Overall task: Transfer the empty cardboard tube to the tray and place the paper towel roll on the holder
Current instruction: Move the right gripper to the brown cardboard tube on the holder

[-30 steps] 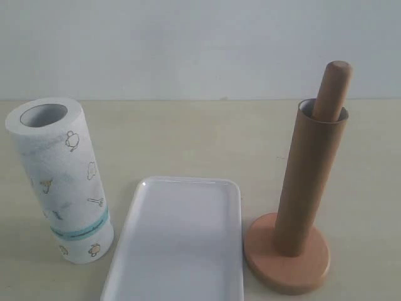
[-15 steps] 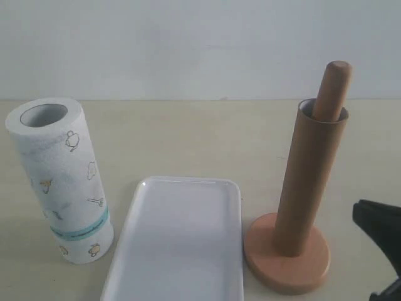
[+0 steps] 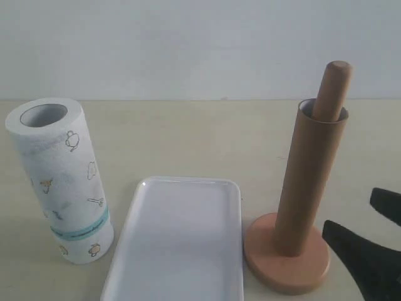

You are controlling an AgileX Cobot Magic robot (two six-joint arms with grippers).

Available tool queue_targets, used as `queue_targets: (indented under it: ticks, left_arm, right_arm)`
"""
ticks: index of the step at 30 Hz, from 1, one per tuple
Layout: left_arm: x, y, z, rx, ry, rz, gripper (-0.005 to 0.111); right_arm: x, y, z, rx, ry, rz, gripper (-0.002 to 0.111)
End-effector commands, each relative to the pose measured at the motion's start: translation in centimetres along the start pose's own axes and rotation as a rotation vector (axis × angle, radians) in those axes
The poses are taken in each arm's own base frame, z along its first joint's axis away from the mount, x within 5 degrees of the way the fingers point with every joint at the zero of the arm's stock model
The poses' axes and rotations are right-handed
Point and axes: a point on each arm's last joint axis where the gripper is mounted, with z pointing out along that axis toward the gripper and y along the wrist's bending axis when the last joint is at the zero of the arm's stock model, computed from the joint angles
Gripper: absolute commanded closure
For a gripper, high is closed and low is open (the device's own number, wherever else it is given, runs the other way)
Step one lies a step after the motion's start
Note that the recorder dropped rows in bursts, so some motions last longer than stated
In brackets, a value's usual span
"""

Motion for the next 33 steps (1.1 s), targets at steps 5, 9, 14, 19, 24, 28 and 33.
queue_targets:
  ticks: [5, 9, 14, 19, 24, 28, 33]
  left_arm:
    - [0.1, 0.0, 0.0, -0.004, -0.003, -0.006, 0.101]
    - [0.1, 0.0, 0.0, -0.004, -0.003, -0.006, 0.101]
    - [0.1, 0.0, 0.0, -0.004, -0.003, -0.006, 0.101]
    - [0.1, 0.0, 0.0, -0.004, -0.003, -0.006, 0.101]
    - [0.1, 0.0, 0.0, -0.004, -0.003, -0.006, 0.101]
    - [0.1, 0.0, 0.0, -0.004, -0.003, -0.006, 0.101]
    - [0.1, 0.0, 0.0, -0.004, -0.003, -0.006, 0.101]
  right_arm:
    - [0.1, -0.3, 0.0, 0.031, 0.000, 0.112, 0.011]
    - [0.1, -0.3, 0.0, 0.031, -0.005, 0.048, 0.011]
    - [-0.2, -0.4, 0.6, 0.043, -0.043, -0.031, 0.011]
    - [0.0, -0.5, 1.9, 0.060, -0.050, -0.061, 0.011]
    - [0.0, -0.7, 3.5, 0.086, -0.128, -0.077, 0.011]
    - [1.4, -0.7, 5.1, 0.086, -0.030, -0.059, 0.011]
    - [1.2, -0.7, 7.2, 0.093, -0.049, -0.067, 0.011]
